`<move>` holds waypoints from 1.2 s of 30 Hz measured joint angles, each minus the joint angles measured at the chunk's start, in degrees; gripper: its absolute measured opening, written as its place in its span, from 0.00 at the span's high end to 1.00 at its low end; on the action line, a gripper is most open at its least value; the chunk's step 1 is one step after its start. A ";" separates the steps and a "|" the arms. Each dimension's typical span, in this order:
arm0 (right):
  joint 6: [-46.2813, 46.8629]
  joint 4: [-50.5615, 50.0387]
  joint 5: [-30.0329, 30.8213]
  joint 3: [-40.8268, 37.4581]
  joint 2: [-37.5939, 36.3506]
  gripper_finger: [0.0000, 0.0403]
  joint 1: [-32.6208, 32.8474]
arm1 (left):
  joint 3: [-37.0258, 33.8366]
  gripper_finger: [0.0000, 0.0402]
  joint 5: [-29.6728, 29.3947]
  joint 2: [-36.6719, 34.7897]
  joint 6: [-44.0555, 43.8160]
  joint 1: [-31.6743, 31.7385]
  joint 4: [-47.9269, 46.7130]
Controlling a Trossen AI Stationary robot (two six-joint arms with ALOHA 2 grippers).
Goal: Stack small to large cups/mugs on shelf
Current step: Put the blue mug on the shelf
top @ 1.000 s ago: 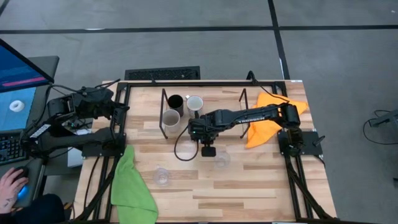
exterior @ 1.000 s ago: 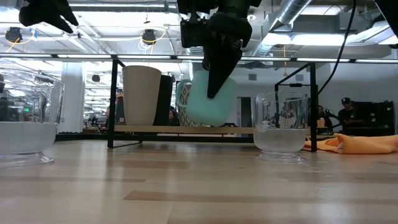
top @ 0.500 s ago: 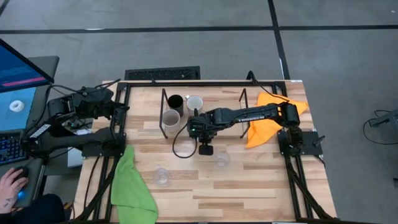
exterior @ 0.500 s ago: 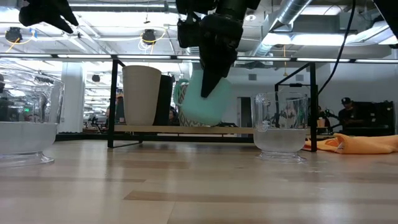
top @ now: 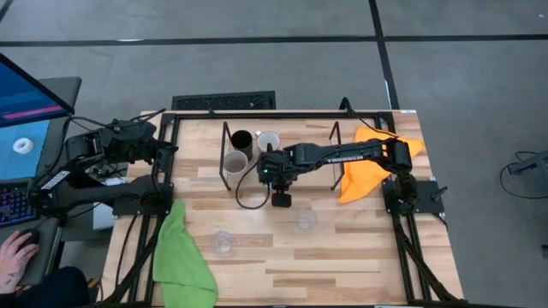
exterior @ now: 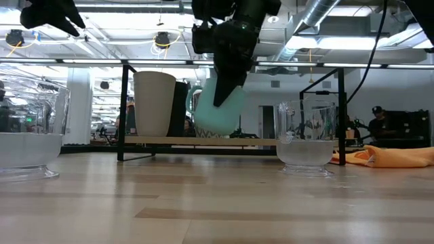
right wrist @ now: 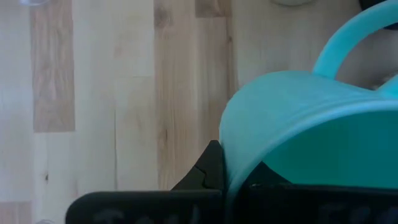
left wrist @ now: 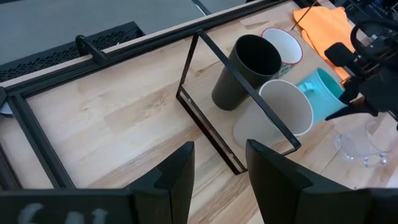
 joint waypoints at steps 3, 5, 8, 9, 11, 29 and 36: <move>0.00 0.00 -0.03 -0.01 0.00 0.97 -0.36 | 0.00 0.66 0.00 0.01 -0.01 0.01 -0.02; -0.03 0.02 -0.04 -0.02 0.00 0.97 -0.38 | 0.00 0.66 0.00 0.00 -0.01 -0.01 -0.02; -0.46 0.04 -0.04 -0.02 0.00 0.97 -0.38 | 0.00 0.66 0.00 0.00 -0.01 0.01 -0.02; -0.46 0.14 -0.05 -0.02 0.00 0.97 -0.36 | 0.00 0.66 0.00 0.00 -0.01 0.01 -0.04; -0.46 0.53 -0.07 -0.02 0.00 0.97 -0.38 | 0.00 0.66 0.00 0.00 0.00 0.01 -0.04; -0.61 4.51 0.03 0.03 1.47 0.97 -0.04 | 0.00 0.66 0.07 0.00 0.16 0.00 -0.05; -0.01 3.93 -0.14 0.03 1.36 0.96 -0.36 | 0.00 0.66 0.09 0.00 0.17 0.01 -0.04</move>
